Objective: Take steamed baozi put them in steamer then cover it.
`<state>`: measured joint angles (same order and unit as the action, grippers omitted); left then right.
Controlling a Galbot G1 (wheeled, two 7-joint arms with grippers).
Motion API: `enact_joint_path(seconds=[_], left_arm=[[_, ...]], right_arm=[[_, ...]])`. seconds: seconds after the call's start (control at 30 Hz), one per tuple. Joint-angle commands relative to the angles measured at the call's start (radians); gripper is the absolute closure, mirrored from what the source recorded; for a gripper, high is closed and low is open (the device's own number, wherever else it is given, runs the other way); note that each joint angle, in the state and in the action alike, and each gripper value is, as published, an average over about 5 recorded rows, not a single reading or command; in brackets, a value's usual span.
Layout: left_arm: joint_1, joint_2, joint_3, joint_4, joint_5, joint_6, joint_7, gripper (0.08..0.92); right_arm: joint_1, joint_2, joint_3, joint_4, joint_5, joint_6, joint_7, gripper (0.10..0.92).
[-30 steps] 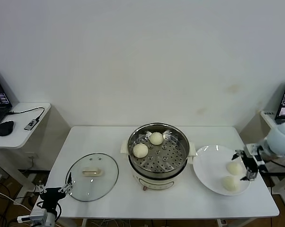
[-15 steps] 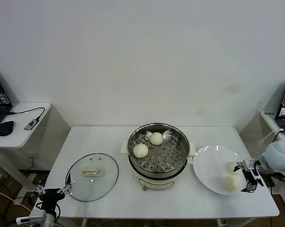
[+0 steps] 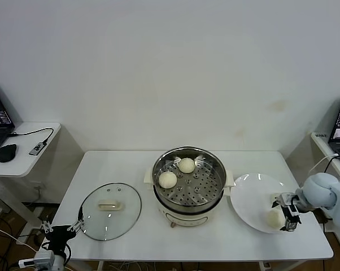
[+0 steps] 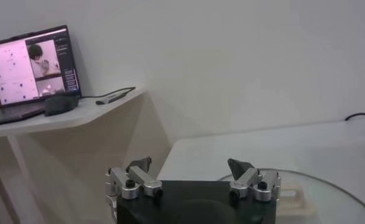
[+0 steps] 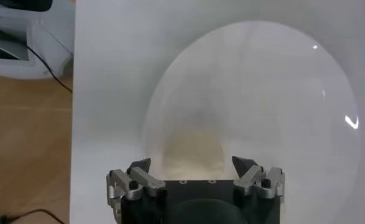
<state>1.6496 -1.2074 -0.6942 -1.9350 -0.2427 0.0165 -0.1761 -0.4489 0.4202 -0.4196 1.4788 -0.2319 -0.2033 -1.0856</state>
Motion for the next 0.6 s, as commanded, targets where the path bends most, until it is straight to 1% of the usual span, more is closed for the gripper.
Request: enact_joint_path(seconds=[0.03, 0.6], left_arm=[[-0.001, 0.000, 0.001, 0.002, 0.000, 0.000, 0.000, 0.177], [0.000, -0.002, 0.003, 0.002, 0.000, -0.001, 0.000, 0.177]], right_arm=[[0.020, 0.034, -0.023, -0.044, -0.014, -0.009, 0.002, 0.239], [0.021, 0.025, -0.019, -0.033, -0.018, -0.031, -0.020, 0.423]])
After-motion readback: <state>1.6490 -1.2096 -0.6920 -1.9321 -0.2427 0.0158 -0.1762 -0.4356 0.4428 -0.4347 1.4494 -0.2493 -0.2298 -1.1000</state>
